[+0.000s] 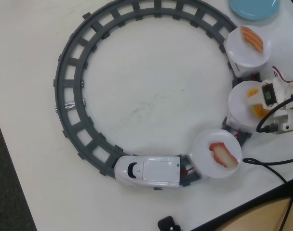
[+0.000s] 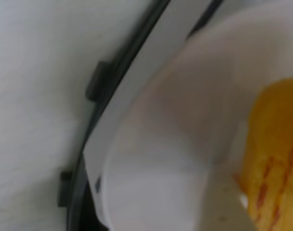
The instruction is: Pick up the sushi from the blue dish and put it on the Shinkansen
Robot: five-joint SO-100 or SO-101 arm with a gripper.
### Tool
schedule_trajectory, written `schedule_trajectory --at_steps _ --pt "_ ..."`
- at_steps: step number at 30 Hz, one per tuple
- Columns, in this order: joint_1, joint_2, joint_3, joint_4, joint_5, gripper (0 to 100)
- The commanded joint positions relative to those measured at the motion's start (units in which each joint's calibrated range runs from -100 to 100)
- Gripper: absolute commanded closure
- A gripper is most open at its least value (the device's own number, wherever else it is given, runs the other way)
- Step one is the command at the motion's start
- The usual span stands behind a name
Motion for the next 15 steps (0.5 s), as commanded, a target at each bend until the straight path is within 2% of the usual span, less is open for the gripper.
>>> schedule_trajectory --at_steps 1,8,15 --pt "0.15 -2.19 -1.35 0.24 -0.57 92" --pt "-0.02 -2.78 -13.2 8.88 -0.73 68" --pt "-0.55 -3.45 -27.11 17.27 -0.84 66"
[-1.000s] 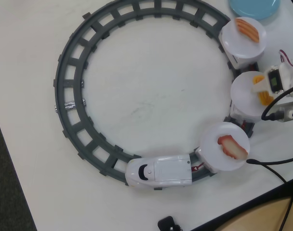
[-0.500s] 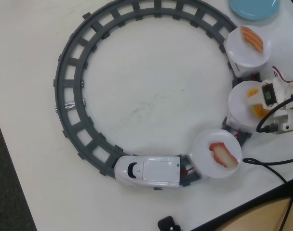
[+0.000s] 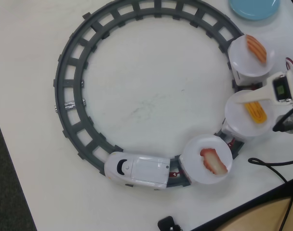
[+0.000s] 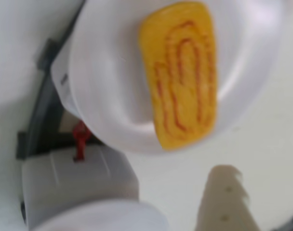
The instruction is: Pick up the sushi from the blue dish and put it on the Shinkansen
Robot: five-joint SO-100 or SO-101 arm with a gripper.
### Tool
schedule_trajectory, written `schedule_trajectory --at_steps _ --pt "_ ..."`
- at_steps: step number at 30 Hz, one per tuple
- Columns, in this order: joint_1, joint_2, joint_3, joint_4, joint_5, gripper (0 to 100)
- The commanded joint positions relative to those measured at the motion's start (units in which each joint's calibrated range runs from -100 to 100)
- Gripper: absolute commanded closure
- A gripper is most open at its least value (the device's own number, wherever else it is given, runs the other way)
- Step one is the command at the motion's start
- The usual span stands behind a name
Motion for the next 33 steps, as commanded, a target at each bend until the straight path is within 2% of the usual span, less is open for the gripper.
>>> schedule_trajectory --at_steps 1,3,7,9,13,15,18,24,33 --pt "2.95 -3.36 -9.72 4.98 -0.31 66" --pt "9.64 -4.94 -12.51 7.3 -1.1 66" --pt "26.89 -8.95 -13.94 8.41 -6.61 66" --pt "31.82 -11.96 -14.03 9.18 -8.91 66" --pt "32.18 -18.89 -13.76 10.8 -10.64 66" --pt "32.53 -23.4 -11.7 16.2 -10.17 66" --pt "32.62 -30.16 -0.12 19.79 -10.59 66" --pt "35.52 -41.85 10.38 11.4 -10.22 66" --pt "50.22 -55.63 35.88 1.39 -10.22 66"
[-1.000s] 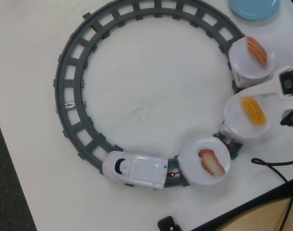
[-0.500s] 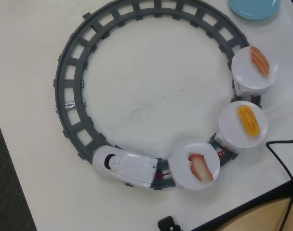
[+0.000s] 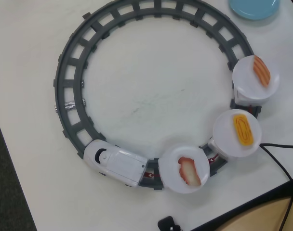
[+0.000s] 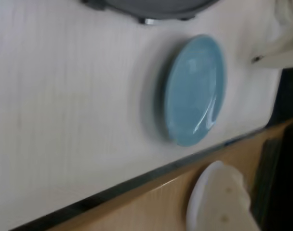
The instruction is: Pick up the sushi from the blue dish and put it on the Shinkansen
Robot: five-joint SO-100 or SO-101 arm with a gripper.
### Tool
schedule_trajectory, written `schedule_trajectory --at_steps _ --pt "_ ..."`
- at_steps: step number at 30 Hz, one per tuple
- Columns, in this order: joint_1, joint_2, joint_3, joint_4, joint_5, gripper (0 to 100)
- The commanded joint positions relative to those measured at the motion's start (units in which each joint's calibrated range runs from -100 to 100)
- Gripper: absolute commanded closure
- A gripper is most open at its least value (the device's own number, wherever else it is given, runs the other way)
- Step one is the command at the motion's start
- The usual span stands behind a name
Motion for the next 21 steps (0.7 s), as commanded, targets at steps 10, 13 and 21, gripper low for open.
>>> schedule_trajectory --at_steps 10,13,21 --pt "10.44 -16.45 35.08 -10.61 0.29 66" --pt "10.35 -18.7 40.91 -10.7 0.29 66" --pt "10.17 -18.28 42.44 -11.21 0.29 66"
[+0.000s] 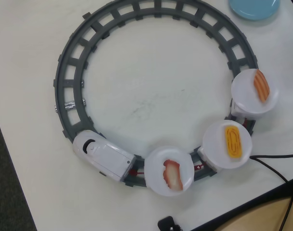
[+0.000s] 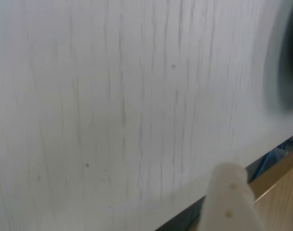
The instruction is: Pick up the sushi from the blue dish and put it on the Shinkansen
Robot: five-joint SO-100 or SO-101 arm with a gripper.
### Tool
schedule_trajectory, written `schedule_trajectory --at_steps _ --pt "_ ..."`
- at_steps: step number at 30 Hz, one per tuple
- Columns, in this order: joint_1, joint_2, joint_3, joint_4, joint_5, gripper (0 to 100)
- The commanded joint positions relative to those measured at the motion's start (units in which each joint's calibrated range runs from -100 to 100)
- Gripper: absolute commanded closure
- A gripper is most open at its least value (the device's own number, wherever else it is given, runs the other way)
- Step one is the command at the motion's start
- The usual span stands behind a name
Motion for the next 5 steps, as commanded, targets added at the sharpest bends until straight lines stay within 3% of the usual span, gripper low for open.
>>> schedule_trajectory --at_steps 1,5 --pt "0.17 0.16 3.26 0.25 0.08 66" --pt "0.17 0.16 3.26 0.25 0.08 66"
